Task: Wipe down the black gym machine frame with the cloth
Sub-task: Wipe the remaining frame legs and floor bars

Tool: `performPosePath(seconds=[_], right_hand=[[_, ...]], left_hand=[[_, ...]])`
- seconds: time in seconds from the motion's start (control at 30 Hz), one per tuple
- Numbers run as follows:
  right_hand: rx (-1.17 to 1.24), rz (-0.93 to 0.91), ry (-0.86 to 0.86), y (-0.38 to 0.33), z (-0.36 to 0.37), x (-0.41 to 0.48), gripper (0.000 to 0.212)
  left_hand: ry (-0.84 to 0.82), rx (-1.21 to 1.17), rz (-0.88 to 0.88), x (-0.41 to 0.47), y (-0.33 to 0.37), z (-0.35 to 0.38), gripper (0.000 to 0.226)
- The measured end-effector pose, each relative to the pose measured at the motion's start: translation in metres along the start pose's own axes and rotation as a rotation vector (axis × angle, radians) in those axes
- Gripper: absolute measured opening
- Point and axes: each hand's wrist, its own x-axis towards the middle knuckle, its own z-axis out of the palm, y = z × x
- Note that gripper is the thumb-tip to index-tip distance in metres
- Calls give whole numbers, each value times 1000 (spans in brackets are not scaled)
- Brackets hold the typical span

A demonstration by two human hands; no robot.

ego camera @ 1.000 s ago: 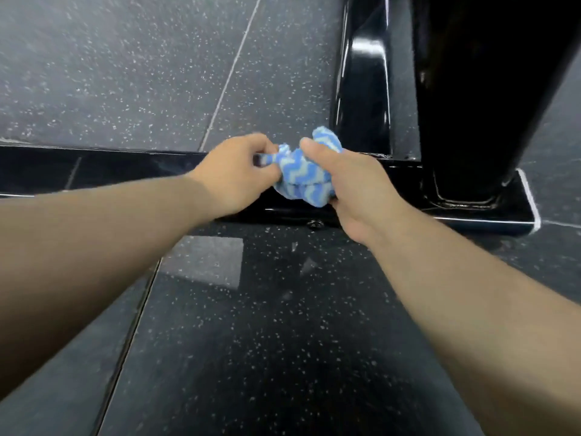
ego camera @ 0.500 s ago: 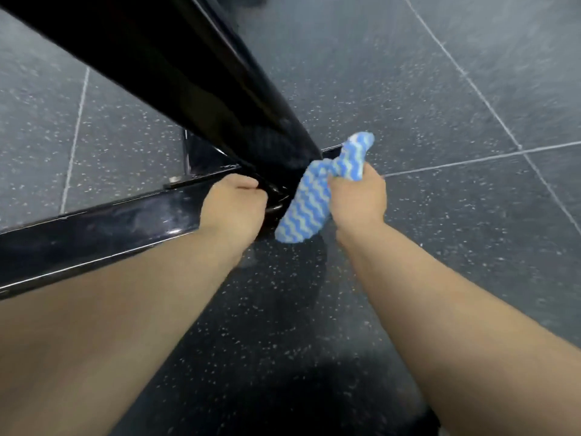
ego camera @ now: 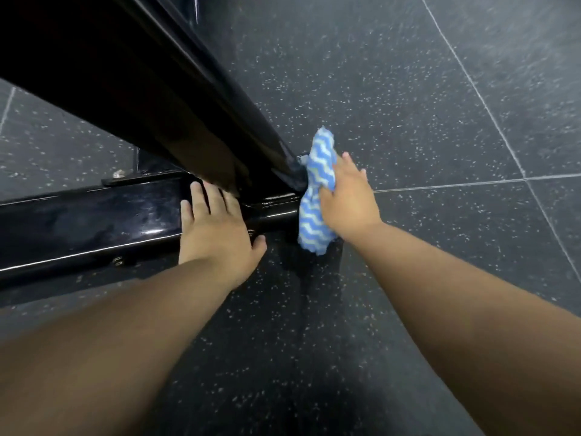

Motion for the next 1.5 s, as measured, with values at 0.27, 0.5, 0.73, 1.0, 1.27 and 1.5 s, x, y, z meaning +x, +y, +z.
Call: performPosePath(seconds=[0.27,0.5,0.73,1.0,1.27,1.5], right_hand=[[-115,-159,115,13,2,6,50],[-82,-85,-4,1,-13,74,49],[326,208,97,4,-13,13,43],[568,397,-132,25,-19,74,23],[575,478,-197,62,-11,4,19],[439,466,-302,39,-23,59,35]], left_hand=[[8,-9,15,-2,-1,-4,86],[15,10,45,3,-7,-10,85],[8,-10,24,0,-4,-17,83],[-11,12,17,6,-2,-9,83],[18,-1,-18,2,3,-16,80],[3,-4,-6,2,4,-9,85]])
